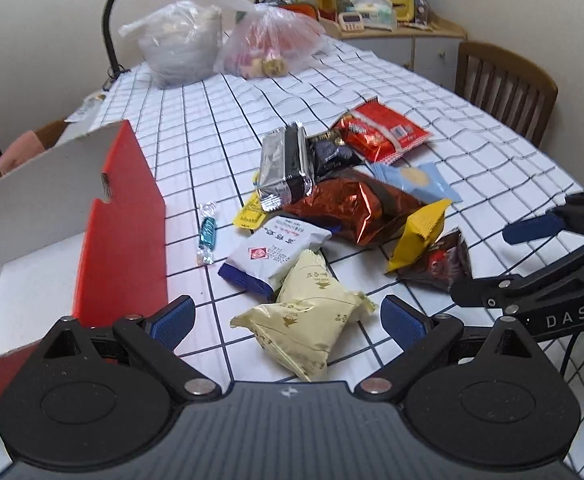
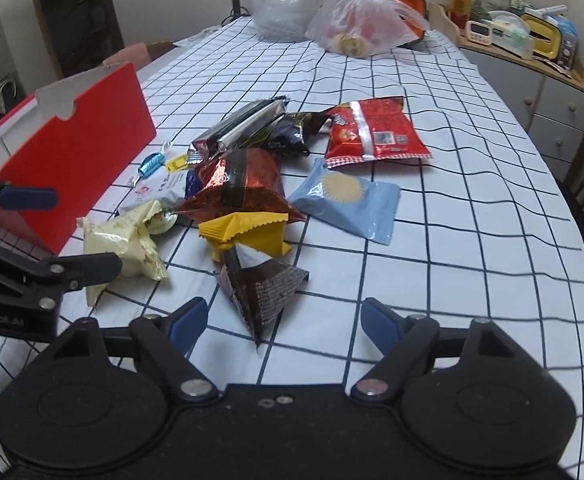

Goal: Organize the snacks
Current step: 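Grasp the cream bag with the left tool while the right tool grasps the brown wrapper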

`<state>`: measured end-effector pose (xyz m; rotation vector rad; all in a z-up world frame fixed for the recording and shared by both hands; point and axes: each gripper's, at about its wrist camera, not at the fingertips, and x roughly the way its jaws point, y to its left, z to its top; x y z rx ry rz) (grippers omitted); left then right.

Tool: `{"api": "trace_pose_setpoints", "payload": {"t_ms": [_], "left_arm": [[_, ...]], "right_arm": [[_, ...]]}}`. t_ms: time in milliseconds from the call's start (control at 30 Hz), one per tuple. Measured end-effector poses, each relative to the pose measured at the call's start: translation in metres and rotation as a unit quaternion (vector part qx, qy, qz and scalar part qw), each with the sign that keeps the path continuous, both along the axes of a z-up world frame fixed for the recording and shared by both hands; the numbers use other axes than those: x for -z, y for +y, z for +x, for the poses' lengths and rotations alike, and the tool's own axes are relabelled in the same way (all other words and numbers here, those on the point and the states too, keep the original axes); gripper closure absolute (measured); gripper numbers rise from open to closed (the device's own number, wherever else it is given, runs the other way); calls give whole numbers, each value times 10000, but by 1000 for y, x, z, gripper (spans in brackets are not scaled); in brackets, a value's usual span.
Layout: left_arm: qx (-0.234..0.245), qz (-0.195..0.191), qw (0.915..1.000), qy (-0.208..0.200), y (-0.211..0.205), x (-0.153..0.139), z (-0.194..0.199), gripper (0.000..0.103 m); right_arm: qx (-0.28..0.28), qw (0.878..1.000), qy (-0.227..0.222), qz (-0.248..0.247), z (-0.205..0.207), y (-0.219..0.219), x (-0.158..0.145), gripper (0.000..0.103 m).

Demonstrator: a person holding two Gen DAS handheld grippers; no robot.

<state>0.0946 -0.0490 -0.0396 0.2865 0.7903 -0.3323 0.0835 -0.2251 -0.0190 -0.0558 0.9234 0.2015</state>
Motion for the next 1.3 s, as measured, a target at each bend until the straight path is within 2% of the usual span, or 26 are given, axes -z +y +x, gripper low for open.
{"api": "trace_pose_setpoints", "payload": {"t_ms": [233,367,433,567,667,733,833,967,1100,1300], "left_arm": [[255,225,9994,-40,-13,9,5,4],[294,262,9992,32,-14,15,12,5],[263,256,9992,128,-14,19,16,13],[257,142,9994,207,-12,23,18,19],[283,101,9992,269,-14,25,17,30],[291,78,9990,320,-16,26,16,42],[246,45,9990,369,-15,28,14,52],[107,-111,9991,400,-11,28,13,55],[-84,-258,9989,390,-6,26,9,62],[-233,-490,9980,317,1,18,-2,63]], "right_arm": [[-138,9998,53,-139,13,3,10,31],[-208,9996,35,-191,16,5,14,33],[-228,9995,0,-203,17,7,14,36],[-301,9994,-37,-149,16,10,14,45],[-325,9994,-76,-115,15,11,14,55],[-330,9994,-94,-59,14,10,13,62],[-296,9995,-134,-27,11,9,13,69],[-158,9997,-153,117,8,6,12,79],[-48,9995,-250,178,1,4,9,81],[60,9988,-383,283,-17,-1,-2,82]]}}
